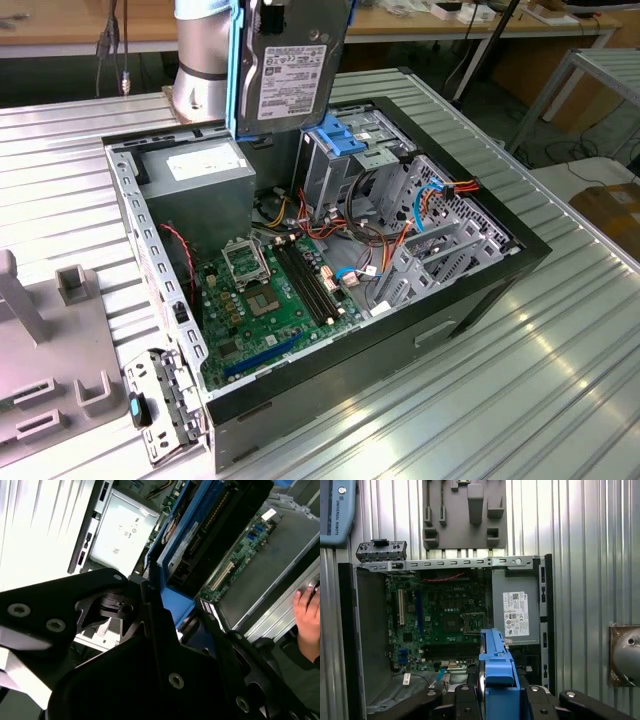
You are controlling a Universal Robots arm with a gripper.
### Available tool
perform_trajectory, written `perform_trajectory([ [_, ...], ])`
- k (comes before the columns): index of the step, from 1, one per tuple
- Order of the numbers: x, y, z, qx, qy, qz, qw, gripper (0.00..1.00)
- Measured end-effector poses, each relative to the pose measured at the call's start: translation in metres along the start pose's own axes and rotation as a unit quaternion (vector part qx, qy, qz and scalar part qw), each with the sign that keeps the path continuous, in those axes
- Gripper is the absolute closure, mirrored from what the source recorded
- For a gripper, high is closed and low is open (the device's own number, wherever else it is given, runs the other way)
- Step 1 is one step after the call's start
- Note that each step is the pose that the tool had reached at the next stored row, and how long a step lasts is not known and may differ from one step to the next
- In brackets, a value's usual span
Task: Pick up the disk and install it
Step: 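Insert the disk into the insertion slot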
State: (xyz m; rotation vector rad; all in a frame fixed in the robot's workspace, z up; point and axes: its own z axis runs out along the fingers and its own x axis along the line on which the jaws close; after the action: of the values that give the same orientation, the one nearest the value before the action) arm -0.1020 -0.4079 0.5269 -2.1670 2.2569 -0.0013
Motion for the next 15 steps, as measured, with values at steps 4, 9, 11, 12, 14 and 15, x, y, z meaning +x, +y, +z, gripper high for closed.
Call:
perform_trajectory([
  [4,0.0163,-0.0017,0.0012,0.0,0.0001,0.0,1.0,0.63],
  [9,0.0461,-0.0049,0.0041,0.0,0.0,0.0,1.0,0.63],
  [11,0.0526,-0.0072,0.0065,0.0031,-0.0001,0.0,1.0,0.63],
  [12,0.0531,-0.008,0.0071,0.0062,-0.0002,0.0,1.0,0.63],
  [14,0.0536,-0.0084,0.0075,0.0113,-0.0004,0.0,0.9999,0.63],
  [15,0.0543,-0.0086,0.0077,0.0135,-0.0005,0.0,0.9999,0.63],
])
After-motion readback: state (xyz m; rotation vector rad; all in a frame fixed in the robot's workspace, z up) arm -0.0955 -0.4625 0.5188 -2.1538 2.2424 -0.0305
